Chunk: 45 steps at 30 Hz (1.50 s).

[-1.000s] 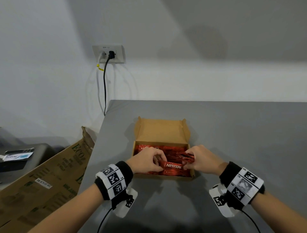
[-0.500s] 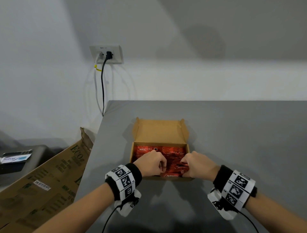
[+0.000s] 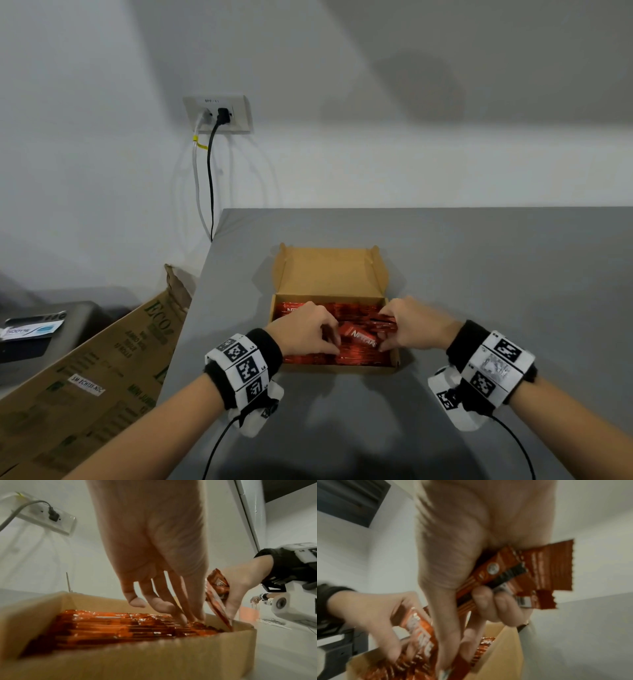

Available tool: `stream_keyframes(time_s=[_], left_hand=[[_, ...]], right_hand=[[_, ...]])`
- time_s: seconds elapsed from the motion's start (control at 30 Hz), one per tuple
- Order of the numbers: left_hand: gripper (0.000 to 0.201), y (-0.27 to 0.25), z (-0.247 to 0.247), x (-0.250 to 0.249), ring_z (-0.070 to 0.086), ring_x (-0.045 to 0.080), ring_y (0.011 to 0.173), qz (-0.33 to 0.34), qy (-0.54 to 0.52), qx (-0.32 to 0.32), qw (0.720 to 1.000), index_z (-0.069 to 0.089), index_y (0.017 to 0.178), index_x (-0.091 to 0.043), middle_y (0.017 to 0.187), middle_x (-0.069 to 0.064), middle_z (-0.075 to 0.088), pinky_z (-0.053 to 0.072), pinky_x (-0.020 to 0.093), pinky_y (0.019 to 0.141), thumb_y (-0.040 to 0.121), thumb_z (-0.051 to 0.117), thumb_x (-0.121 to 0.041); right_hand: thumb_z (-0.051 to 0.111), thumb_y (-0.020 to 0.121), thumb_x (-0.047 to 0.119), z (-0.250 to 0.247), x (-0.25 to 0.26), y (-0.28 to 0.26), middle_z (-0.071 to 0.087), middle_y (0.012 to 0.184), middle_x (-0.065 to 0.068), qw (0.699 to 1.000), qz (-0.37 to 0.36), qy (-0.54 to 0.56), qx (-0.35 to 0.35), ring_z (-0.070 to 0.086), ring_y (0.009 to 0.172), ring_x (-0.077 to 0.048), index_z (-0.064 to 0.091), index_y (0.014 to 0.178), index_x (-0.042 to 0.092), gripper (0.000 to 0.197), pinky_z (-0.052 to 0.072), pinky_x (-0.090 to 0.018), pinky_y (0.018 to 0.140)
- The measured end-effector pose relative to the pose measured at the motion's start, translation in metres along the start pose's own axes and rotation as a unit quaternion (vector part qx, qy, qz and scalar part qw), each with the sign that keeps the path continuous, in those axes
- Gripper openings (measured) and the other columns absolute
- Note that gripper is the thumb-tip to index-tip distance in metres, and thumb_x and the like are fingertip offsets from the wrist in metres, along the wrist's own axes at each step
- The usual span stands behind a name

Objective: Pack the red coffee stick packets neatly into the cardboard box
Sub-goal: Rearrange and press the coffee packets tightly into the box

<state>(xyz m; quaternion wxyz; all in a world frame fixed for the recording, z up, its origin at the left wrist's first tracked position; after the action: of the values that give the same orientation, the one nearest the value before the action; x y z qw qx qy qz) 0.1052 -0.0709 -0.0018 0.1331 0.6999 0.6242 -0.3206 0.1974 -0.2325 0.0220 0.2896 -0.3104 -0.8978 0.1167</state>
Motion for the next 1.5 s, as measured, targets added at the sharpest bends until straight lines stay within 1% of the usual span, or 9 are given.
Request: stream_keyframes(time_s=[0.1, 0.3, 0.47, 0.73, 0.93, 1.07, 1.17, 1.3, 1.5], left_hand=[[0.017, -0.001, 0.011, -0.005, 0.054, -0.006, 0.062, 0.009, 0.011, 0.035, 0.999, 0.073, 0.089, -0.01, 0.091, 0.0, 0.071, 0.039, 0.004, 0.061, 0.08, 0.073, -0.023], [0.01, 0.007, 0.019, -0.006, 0.058, 0.012, 0.063, -0.02, 0.02, 0.021, 0.999, 0.064, 0.071, -0.011, 0.077, 0.006, 0.069, 0.05, 0.028, 0.064, 0.076, 0.07, -0.018], [0.024, 0.009, 0.02, -0.004, 0.053, 0.01, 0.073, 0.0, 0.08, 0.009, 0.997, 0.066, 0.086, -0.01, 0.088, 0.003, 0.067, 0.038, 0.018, 0.068, 0.079, 0.073, -0.031], [0.02, 0.008, 0.021, -0.004, 0.058, 0.013, 0.06, -0.019, 0.023, -0.004, 1.0, 0.064, 0.07, -0.006, 0.071, 0.003, 0.066, 0.047, 0.024, 0.059, 0.078, 0.071, -0.023], [0.021, 0.006, 0.018, -0.008, 0.059, 0.013, 0.077, 0.005, 0.09, 0.005, 0.996, 0.068, 0.09, -0.01, 0.089, 0.002, 0.068, 0.033, 0.014, 0.071, 0.081, 0.07, -0.028], [0.007, 0.007, 0.017, -0.007, 0.055, 0.009, 0.07, -0.016, 0.06, 0.016, 0.998, 0.067, 0.085, -0.007, 0.086, 0.006, 0.069, 0.04, 0.013, 0.062, 0.081, 0.063, -0.004], [0.007, 0.006, 0.009, -0.007, 0.058, 0.006, 0.073, -0.005, 0.026, 0.028, 0.999, 0.069, 0.088, -0.007, 0.089, 0.005, 0.071, 0.041, 0.005, 0.061, 0.082, 0.067, -0.009], [0.012, 0.001, -0.006, -0.007, 0.063, 0.004, 0.073, -0.003, -0.045, 0.006, 0.999, 0.074, 0.093, -0.011, 0.092, 0.001, 0.072, 0.051, 0.014, 0.071, 0.084, 0.068, -0.018], [0.01, 0.002, 0.008, -0.013, 0.066, 0.014, 0.08, -0.001, 0.007, 0.052, 0.999, 0.075, 0.086, -0.004, 0.089, 0.005, 0.073, 0.046, 0.007, 0.072, 0.079, 0.072, -0.011]], right_hand=[[0.077, 0.075, 0.022, 0.0, -0.002, -0.005, 0.063, 0.077, 0.015, 0.998, -0.012, 0.055, -0.024, 0.059, 0.068, 0.005, 0.066, 0.083, 0.023, 0.014, 0.041, -0.008, 0.061], [0.075, 0.077, 0.024, 0.015, 0.003, -0.007, 0.055, 0.065, 0.021, 0.998, -0.025, 0.042, -0.029, 0.055, 0.058, 0.006, 0.071, 0.085, 0.011, 0.015, 0.038, -0.006, 0.055], [0.068, 0.08, 0.025, 0.02, 0.008, -0.007, 0.056, 0.065, 0.008, 0.998, -0.039, -0.048, 0.008, 0.049, 0.056, -0.007, 0.065, 0.069, 0.02, 0.012, 0.035, -0.013, 0.051], [0.069, 0.082, 0.027, -0.001, 0.018, -0.007, 0.05, 0.056, 0.015, 0.998, -0.039, -0.033, -0.021, 0.049, 0.052, -0.002, 0.045, 0.052, 0.033, 0.038, 0.032, -0.014, 0.048], [0.065, 0.083, 0.031, 0.019, 0.021, -0.01, 0.068, 0.086, 0.0, 0.993, -0.026, -0.11, 0.023, 0.063, 0.079, -0.017, 0.069, 0.09, 0.015, 0.017, 0.043, -0.023, 0.064], [0.06, 0.082, 0.023, 0.019, 0.027, -0.008, 0.055, 0.077, -0.001, 0.975, -0.029, -0.22, 0.025, 0.058, 0.074, -0.023, 0.057, 0.08, 0.013, 0.01, 0.042, -0.027, 0.063], [0.057, 0.083, 0.018, 0.02, 0.033, -0.007, 0.059, 0.089, -0.009, 0.96, -0.026, -0.275, 0.035, 0.062, 0.087, -0.029, 0.051, 0.084, 0.014, 0.008, 0.041, -0.029, 0.065], [0.055, 0.086, 0.018, 0.022, 0.034, -0.003, 0.062, 0.107, -0.011, 0.953, -0.026, -0.301, 0.034, 0.061, 0.095, -0.03, 0.056, 0.106, 0.007, 0.023, 0.043, -0.032, 0.07], [0.061, 0.085, 0.026, 0.017, 0.032, -0.003, 0.062, 0.096, -0.008, 0.967, -0.019, -0.248, 0.048, 0.061, 0.088, -0.027, 0.057, 0.094, 0.009, 0.02, 0.044, -0.03, 0.067]])
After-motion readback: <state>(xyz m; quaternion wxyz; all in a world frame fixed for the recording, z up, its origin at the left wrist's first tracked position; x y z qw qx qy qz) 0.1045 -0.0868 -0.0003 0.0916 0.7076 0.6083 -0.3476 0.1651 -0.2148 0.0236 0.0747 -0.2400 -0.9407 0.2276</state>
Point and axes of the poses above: each hand's wrist, its own y-axis towards the middle knuckle, its own z-axis out of the palm, x = y × z, the point moved 3 cm from there along y, towards the middle knuckle
